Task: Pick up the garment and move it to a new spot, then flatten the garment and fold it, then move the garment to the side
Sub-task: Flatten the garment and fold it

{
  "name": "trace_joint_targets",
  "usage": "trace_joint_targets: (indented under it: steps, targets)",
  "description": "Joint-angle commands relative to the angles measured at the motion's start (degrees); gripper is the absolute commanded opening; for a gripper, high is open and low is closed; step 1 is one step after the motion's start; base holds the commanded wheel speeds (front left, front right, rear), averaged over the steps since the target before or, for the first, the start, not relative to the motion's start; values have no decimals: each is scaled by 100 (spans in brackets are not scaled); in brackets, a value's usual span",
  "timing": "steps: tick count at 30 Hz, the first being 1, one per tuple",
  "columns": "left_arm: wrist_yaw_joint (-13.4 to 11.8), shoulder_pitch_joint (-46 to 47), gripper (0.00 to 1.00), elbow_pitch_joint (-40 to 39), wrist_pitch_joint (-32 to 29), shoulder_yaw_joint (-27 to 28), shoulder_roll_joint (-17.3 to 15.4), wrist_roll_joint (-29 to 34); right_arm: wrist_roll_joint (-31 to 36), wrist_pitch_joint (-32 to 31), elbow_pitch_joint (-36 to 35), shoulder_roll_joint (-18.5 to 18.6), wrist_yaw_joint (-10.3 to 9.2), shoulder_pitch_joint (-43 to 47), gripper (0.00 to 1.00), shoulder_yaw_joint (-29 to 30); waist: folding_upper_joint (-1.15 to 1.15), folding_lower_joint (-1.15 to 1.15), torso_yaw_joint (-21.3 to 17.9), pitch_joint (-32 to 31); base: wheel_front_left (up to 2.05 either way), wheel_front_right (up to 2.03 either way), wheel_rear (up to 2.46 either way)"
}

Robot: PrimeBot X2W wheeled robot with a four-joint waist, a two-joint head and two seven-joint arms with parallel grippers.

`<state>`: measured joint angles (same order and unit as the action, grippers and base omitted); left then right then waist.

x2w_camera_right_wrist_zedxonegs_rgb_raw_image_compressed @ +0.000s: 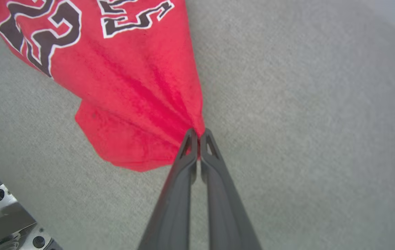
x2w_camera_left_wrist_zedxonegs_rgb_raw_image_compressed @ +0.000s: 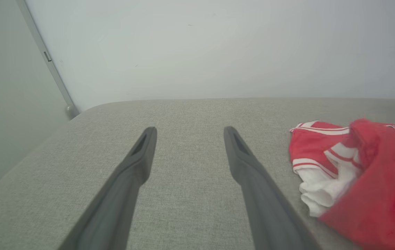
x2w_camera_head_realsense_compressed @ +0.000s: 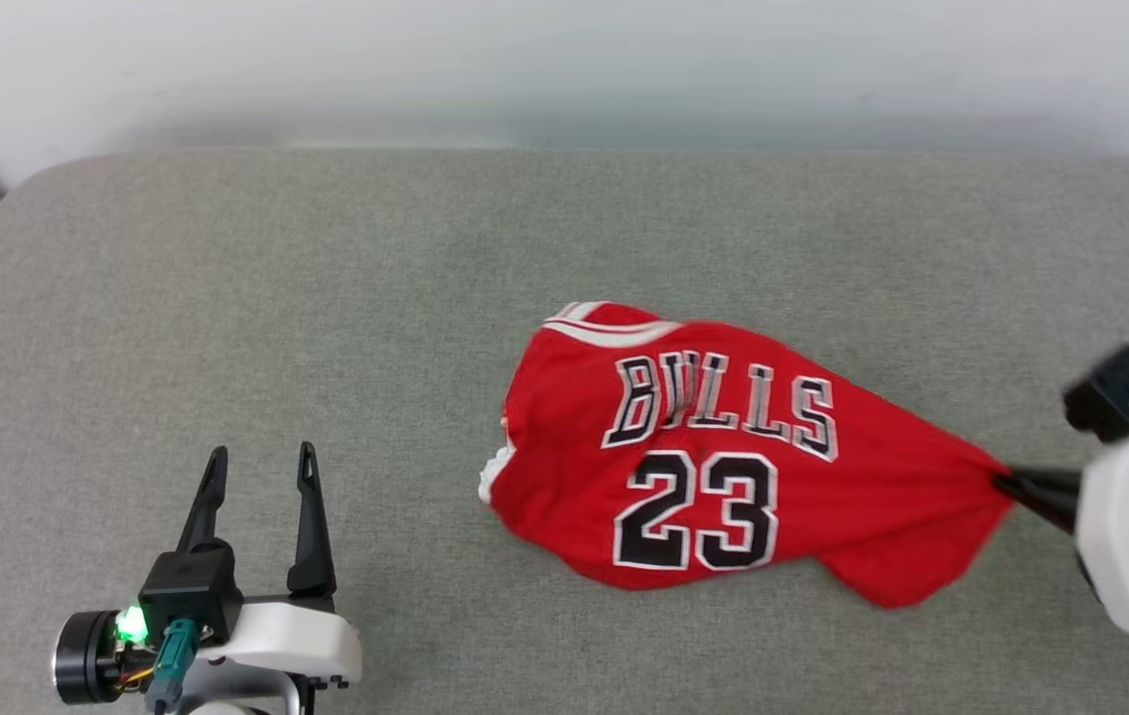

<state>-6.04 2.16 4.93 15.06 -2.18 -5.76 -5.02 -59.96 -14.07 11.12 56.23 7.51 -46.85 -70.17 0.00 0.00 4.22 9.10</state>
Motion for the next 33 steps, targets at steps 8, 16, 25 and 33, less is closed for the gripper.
trace_joint_targets:
  steps: [8, 16, 25, 33]
  targets:
    - [174, -112, 100, 68, 16, 87, 74, 116, -496, 88, 406, 614, -4, 1475, 0, 144, 0, 0, -88, -95, 0, 0, 0]
    - [292, -28, 100, 173, 16, 154, 69, 201, -352, 721, 1027, 58, -3, 2064, 88, 574, 0, 0, -179, -206, 0, 0, 0]
    - [608, 576, 100, 233, 16, 230, -334, 308, 826, 2303, 1000, -207, -4, 1883, 100, 2076, 0, 0, -377, -432, 0, 0, 0]
    - [1121, 1764, 100, 628, -367, -138, -800, 400, 2058, 2780, 735, -884, -4, 2398, 100, 3833, 0, 0, -492, -376, 0, 0, 0]
